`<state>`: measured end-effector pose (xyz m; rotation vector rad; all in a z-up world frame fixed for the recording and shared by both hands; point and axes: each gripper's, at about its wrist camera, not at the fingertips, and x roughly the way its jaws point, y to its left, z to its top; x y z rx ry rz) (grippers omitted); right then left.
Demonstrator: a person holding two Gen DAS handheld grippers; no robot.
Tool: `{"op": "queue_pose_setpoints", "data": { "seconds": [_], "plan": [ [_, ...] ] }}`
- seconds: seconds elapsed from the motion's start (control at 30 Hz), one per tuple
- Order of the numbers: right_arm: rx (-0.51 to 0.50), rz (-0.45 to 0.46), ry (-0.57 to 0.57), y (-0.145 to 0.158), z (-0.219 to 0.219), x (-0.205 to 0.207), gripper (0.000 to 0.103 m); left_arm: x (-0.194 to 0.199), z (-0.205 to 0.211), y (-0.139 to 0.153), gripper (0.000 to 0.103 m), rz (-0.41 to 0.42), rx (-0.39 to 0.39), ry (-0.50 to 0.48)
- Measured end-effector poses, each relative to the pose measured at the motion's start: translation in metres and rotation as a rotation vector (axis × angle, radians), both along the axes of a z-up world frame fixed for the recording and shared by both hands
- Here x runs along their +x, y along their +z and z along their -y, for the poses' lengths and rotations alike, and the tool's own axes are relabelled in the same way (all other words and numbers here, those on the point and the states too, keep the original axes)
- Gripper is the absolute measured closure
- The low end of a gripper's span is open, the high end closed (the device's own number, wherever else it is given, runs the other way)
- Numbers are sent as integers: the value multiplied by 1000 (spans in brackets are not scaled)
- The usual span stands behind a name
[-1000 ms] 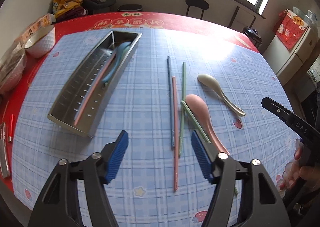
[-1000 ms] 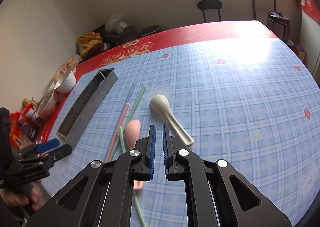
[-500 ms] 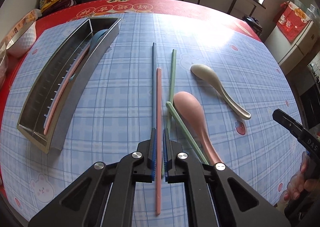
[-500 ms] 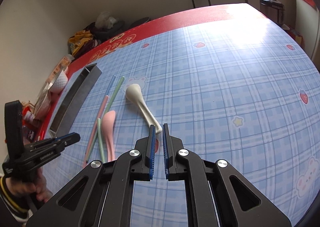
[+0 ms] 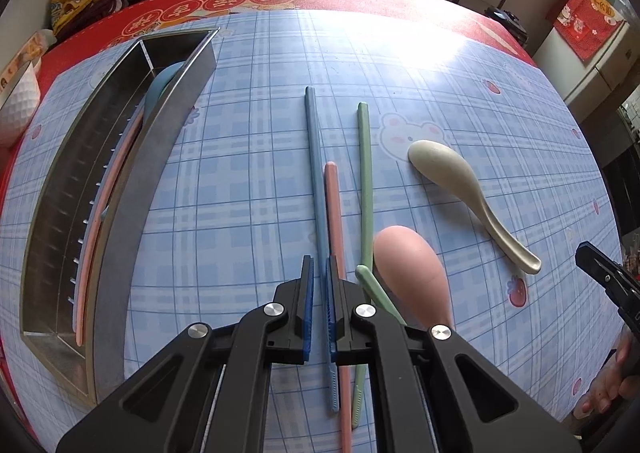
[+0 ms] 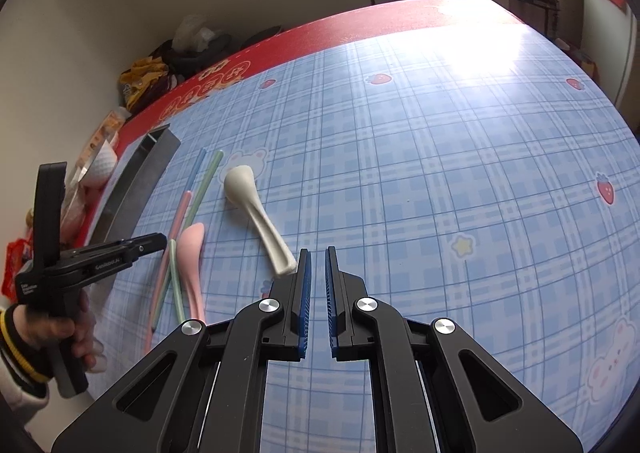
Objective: Organize utensils
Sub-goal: 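Move the left tool to the blue chopstick and close on it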
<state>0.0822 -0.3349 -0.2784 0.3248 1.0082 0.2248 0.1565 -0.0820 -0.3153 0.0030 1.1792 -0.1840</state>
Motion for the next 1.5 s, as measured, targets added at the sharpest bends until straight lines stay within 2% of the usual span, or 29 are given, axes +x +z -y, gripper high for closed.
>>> {"op": "queue_pose_setpoints", "data": {
  "seconds": [0.7,0.8,0.9,1.03,1.23,1.5],
  "plan": [
    [-2,-38,-76,-11,28,-6,95,45,21,-5,96,6,93,-51],
    [-1,-42,-91,-11,31,-8,95,40,25,-6,95,38,113,-68],
    [-4,-42,-100,-10,32,-9,95,37,20,-7,96,48,82,-48],
    [-2,-30,-100,-5,31,-11,95,34,24,-7,96,65,108,-81],
    [3,-17,-113,2,33,-17,95,32,21,-4,97,45,103,-53],
    [4,-27,-93,1,19,-14,95,-10,8,28,97,104,29,-60]
  ]
}}
